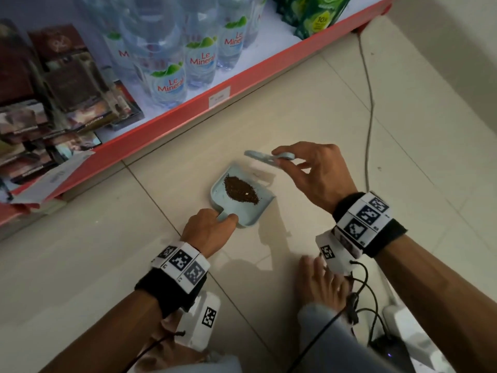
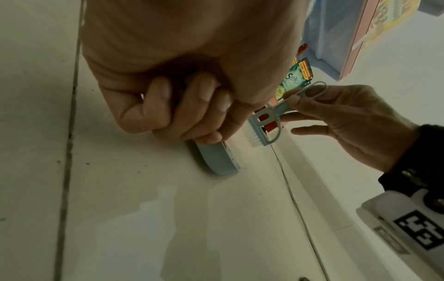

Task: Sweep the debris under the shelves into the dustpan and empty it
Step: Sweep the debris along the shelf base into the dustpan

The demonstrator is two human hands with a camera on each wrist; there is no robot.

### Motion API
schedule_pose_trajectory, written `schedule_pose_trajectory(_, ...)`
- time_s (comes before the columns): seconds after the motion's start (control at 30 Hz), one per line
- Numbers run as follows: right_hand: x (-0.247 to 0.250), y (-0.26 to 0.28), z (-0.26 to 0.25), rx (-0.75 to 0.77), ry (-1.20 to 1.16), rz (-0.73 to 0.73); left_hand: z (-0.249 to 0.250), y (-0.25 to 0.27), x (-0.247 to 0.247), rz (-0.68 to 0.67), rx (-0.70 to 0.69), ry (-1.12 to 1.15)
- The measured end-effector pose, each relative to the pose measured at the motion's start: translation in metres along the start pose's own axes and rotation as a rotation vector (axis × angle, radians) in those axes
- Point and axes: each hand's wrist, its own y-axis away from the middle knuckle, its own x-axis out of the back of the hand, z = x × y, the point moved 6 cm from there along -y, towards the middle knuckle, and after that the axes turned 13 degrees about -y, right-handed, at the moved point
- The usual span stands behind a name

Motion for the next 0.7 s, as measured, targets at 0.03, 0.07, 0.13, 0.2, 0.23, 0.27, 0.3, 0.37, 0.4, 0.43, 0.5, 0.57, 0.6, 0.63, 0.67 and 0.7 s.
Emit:
schedule_pose_trajectory(0.03,0.006,0.001,0.003,-0.013,0.044,0.032,0.000,0.000,0.000,0.000,0.002,-0.005)
schedule_pose_trajectory(0.07,0.010,0.003,0.006,-0.026,0.096,0.054,-0.001,-0.001,-0.001,-0.001,0.006,-0.011)
schedule_pose_trajectory(0.13,0.011,0.006,0.009,-0.028,0.204,0.061,-0.001,-0.003,-0.001,0.007,0.016,-0.008)
schedule_pose_trajectory(0.2,0.002,0.010,0.011,-0.026,0.281,0.022,-0.002,-0.004,-0.002,0.011,0.025,-0.013)
schedule_pose_trajectory(0.23,-0.005,0.014,0.011,-0.019,0.301,-0.013,-0.002,-0.004,-0.002,0.018,0.028,-0.018)
schedule_pose_trajectory(0.27,-0.013,0.017,0.010,-0.009,0.308,-0.055,-0.001,-0.004,-0.002,0.024,0.029,-0.020)
schedule_pose_trajectory(0.3,-0.021,0.022,0.008,0.000,0.292,-0.093,-0.001,-0.004,-0.002,0.028,0.030,-0.020)
schedule_pose_trajectory(0.37,-0.029,0.029,0.003,-0.003,0.156,-0.108,-0.001,-0.002,-0.002,0.033,0.038,-0.016)
schedule_pose_trajectory(0.4,-0.027,0.030,0.001,-0.006,0.066,-0.076,0.000,-0.002,-0.003,0.036,0.038,-0.012)
schedule_pose_trajectory(0.43,-0.023,0.030,0.000,0.001,0.006,-0.025,0.000,-0.001,-0.003,0.039,0.035,-0.008)
schedule_pose_trajectory(0.5,-0.012,0.026,0.000,0.023,-0.002,0.070,-0.001,-0.001,-0.005,0.046,0.037,-0.012)
schedule_pose_trajectory(0.57,-0.002,0.021,0.004,0.047,0.101,0.118,-0.002,-0.001,-0.007,0.059,0.041,-0.022)
schedule_pose_trajectory(0.6,-0.001,0.019,0.007,0.049,0.163,0.109,-0.002,-0.001,-0.008,0.067,0.040,-0.022)
schedule_pose_trajectory(0.63,-0.002,0.018,0.010,0.042,0.196,0.070,-0.002,0.000,-0.009,0.076,0.042,-0.023)
schedule_pose_trajectory(0.67,-0.006,0.019,0.013,0.033,0.178,0.009,-0.002,0.001,-0.010,0.087,0.047,-0.026)
schedule_pose_trajectory(0.7,-0.011,0.021,0.015,0.027,0.118,-0.053,-0.002,0.002,-0.011,0.096,0.052,-0.028)
